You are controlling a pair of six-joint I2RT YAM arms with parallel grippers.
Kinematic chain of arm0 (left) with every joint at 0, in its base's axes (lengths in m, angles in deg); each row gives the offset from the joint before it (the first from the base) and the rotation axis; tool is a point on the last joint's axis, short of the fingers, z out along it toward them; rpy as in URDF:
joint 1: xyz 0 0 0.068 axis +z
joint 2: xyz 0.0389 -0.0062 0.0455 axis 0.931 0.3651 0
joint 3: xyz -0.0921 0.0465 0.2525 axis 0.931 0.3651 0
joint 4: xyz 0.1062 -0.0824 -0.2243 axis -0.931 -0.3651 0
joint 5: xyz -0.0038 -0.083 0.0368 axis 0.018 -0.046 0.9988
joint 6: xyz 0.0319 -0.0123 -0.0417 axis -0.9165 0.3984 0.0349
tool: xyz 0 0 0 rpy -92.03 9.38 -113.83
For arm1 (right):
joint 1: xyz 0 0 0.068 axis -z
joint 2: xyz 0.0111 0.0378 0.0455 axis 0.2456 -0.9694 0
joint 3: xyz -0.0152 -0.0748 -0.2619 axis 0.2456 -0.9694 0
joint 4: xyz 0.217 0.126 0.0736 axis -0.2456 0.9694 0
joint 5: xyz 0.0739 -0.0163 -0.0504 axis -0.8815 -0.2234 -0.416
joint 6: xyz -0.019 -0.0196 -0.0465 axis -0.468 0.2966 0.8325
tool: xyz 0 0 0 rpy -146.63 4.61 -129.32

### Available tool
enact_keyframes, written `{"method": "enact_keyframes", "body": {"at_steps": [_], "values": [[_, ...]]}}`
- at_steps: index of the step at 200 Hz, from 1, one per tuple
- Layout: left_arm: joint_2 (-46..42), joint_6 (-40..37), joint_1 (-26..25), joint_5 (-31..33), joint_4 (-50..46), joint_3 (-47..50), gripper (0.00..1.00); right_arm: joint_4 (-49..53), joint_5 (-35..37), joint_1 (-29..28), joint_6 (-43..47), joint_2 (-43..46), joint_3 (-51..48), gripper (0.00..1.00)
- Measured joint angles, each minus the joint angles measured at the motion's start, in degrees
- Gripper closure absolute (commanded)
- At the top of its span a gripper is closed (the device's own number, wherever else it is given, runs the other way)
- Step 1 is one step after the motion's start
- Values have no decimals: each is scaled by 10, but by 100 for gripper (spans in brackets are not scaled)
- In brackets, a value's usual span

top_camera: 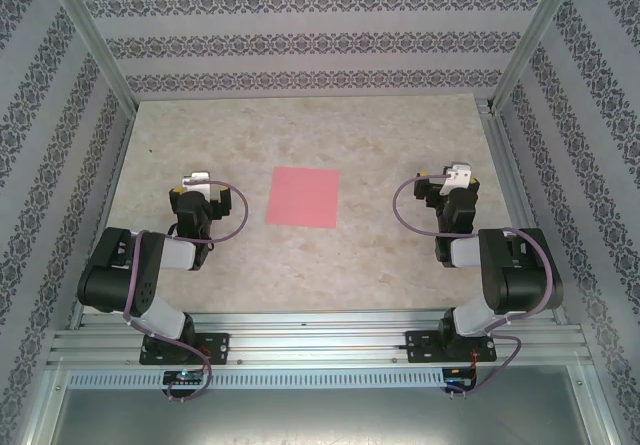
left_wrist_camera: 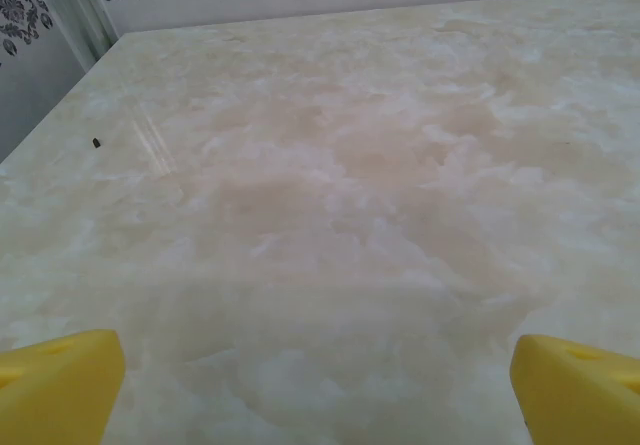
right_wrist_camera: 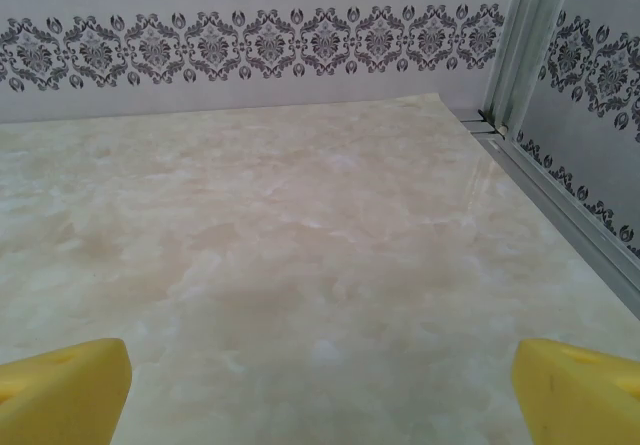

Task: Fold a paper plane with a square sheet of paper (fold left side to right side)
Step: Pick up the square sheet of paper from the center of the table.

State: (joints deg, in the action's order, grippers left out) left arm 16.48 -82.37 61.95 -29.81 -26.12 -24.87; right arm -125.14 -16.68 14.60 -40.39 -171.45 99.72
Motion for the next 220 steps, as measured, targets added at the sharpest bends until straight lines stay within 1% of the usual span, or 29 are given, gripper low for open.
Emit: {"method": "enact_keyframes", "body": {"at_steps": [119,139,146,156,179,199,220], "values": [[0,0,0,0,0,0,0,0,0,0,0,0,0,2],[-17,0,0,0,-10,0,0,26,11,0,-3,16,0,2],[-35,0,0,1,-32,-3,0,51,16,0,-4,33,3,2],[-73,8,0,1,-93,-19,0,103,24,0,-9,68,14,2],[-175,52,0,-16,-257,-103,0,240,35,-2,-41,144,81,2],[-221,114,0,-79,-357,-188,0,349,32,-23,-92,182,147,2],[-205,175,-2,-195,-420,-249,7,443,11,-76,-148,178,202,2]]}}
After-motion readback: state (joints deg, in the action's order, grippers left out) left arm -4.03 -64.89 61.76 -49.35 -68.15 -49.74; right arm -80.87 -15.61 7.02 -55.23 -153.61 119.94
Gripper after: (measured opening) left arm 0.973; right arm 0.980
